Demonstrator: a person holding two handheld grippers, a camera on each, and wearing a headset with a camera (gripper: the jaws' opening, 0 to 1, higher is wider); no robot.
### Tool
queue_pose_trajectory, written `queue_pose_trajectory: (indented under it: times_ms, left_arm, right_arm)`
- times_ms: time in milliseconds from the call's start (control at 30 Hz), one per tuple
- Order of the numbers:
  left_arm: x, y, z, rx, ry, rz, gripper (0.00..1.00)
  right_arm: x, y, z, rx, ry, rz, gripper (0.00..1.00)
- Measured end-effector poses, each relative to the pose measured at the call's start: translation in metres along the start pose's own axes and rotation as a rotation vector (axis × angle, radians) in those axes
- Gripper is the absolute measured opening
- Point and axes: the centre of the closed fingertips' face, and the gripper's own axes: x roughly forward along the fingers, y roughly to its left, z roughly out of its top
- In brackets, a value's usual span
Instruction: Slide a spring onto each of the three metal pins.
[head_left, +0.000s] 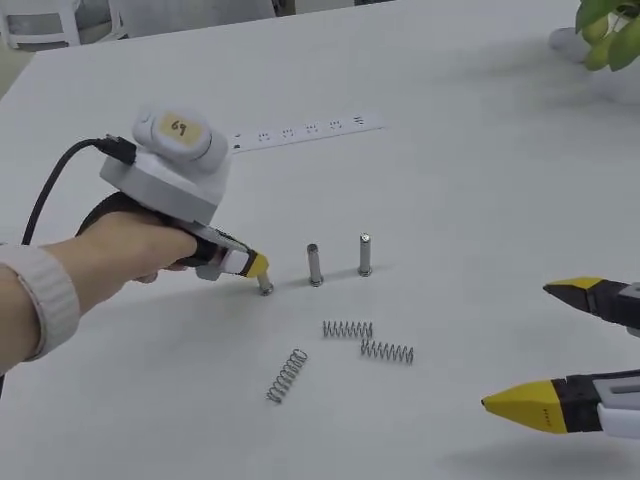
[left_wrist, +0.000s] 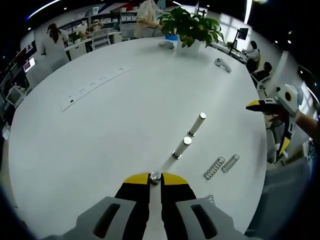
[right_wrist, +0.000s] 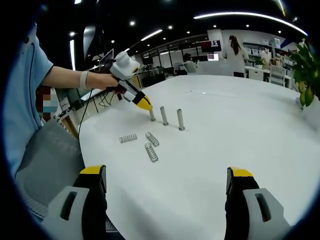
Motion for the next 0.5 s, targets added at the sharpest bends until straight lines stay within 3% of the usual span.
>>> queue_pose_trajectory:
  times_ms: [500]
  left_arm:
    - [0.0013, 0.0011, 0.001, 0.027, 0.002, 0.001, 0.0]
  right_arm:
    - [0.0006, -0.0008, -0.0003, 0.002, 0.001, 0.0, 0.99]
